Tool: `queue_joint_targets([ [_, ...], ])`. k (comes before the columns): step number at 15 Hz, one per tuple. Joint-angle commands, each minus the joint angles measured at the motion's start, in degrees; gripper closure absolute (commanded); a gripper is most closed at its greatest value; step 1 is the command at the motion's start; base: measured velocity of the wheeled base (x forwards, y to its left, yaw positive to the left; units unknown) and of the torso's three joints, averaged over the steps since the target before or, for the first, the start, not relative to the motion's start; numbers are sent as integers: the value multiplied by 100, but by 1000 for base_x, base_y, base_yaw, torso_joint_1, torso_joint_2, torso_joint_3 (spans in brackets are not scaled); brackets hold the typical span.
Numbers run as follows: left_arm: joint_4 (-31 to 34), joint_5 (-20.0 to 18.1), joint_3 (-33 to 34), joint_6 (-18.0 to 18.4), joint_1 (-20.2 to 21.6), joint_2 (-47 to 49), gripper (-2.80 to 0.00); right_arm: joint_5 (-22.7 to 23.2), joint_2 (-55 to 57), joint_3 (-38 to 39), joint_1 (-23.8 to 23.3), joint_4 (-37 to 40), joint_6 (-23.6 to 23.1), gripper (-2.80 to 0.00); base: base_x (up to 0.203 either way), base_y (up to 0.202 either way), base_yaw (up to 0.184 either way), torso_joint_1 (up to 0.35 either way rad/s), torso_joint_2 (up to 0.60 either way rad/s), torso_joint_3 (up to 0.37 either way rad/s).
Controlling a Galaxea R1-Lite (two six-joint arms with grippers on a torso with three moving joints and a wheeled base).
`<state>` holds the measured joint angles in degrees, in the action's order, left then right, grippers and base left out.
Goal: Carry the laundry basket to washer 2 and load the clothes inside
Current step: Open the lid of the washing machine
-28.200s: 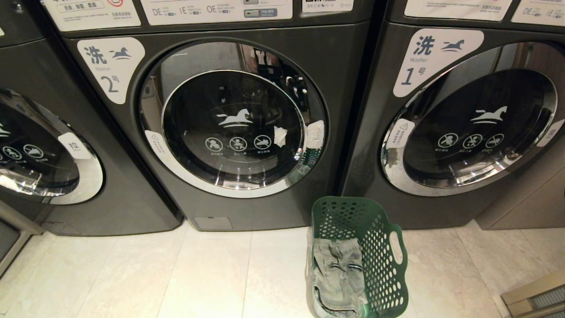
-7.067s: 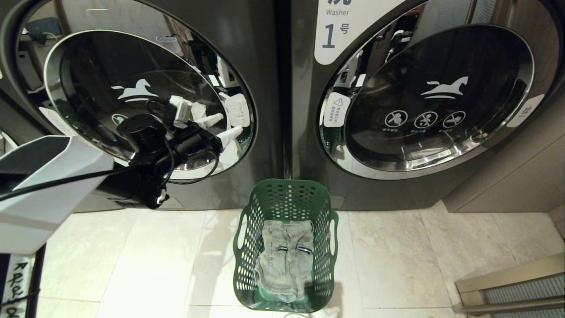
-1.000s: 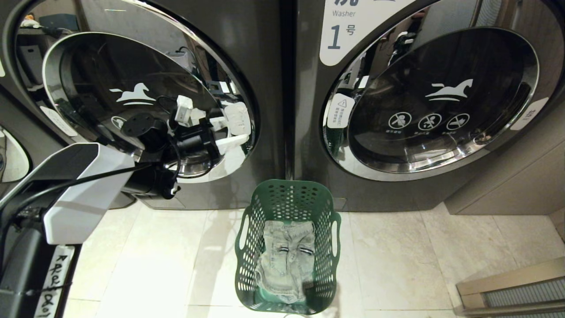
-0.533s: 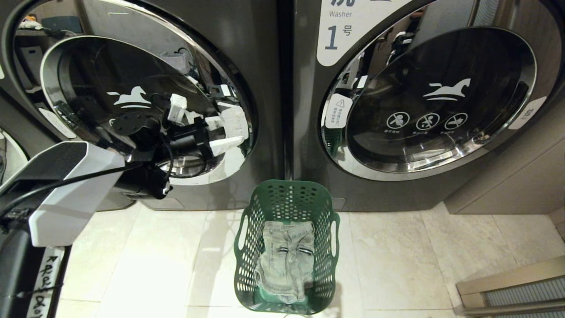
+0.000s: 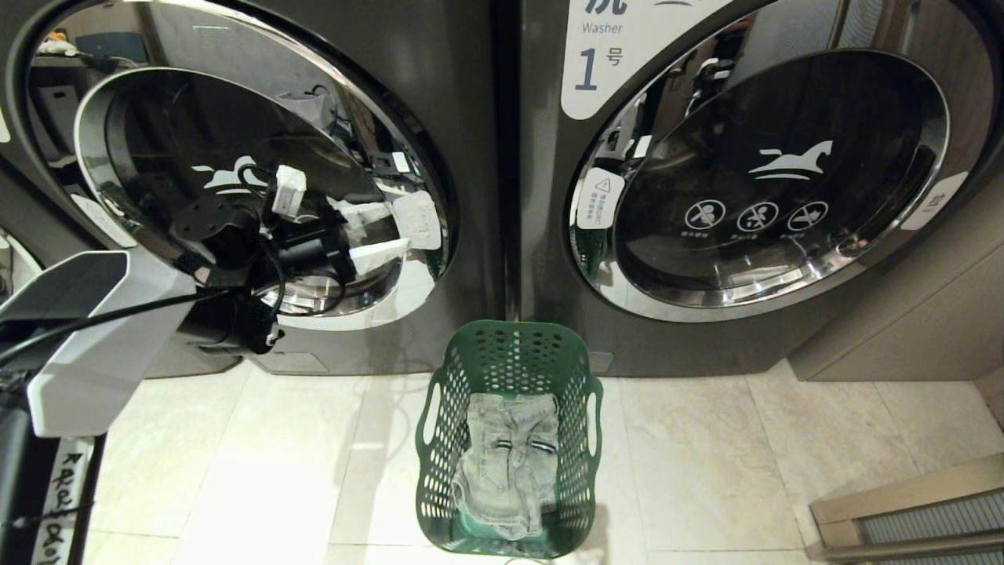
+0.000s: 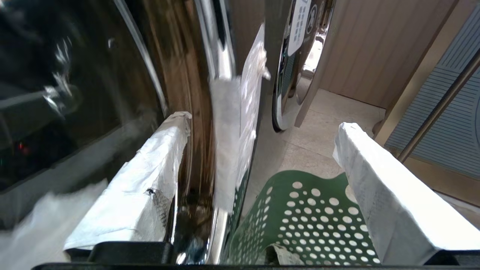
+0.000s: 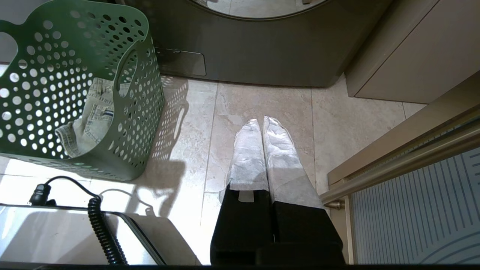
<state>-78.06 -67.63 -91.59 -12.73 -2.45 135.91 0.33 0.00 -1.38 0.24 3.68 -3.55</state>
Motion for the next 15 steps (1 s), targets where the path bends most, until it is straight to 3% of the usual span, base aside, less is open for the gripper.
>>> queue_joint_targets([
  [1,-25,-25,134,-11,103,27,-280,2,4,-3,2,1,-1,0,0,0,0,0,0,0],
  [4,-34,-38,664,-11,214,-374,-280,2,0,-3,2,1,-6,0,0,0,0,0,0,0],
  [9,-39,-19,2991,-11,818,-2490,-280,2,0,-3,2,9,3,0,0,0,0,0,0,0],
  [12,-4,-11,4294,-293,1572,-4436,-280,2,8,-3,2,2,-4,0,0,0,0,0,0,0],
  [14,23,33,4951,-778,2455,-5901,-280,2,6,1,2,1,-3,0,0,0,0,0,0,0],
  [15,49,62,5204,-1059,3093,-6620,-280,2,9,-3,2,3,-3,0,0,0,0,0,0,0],
])
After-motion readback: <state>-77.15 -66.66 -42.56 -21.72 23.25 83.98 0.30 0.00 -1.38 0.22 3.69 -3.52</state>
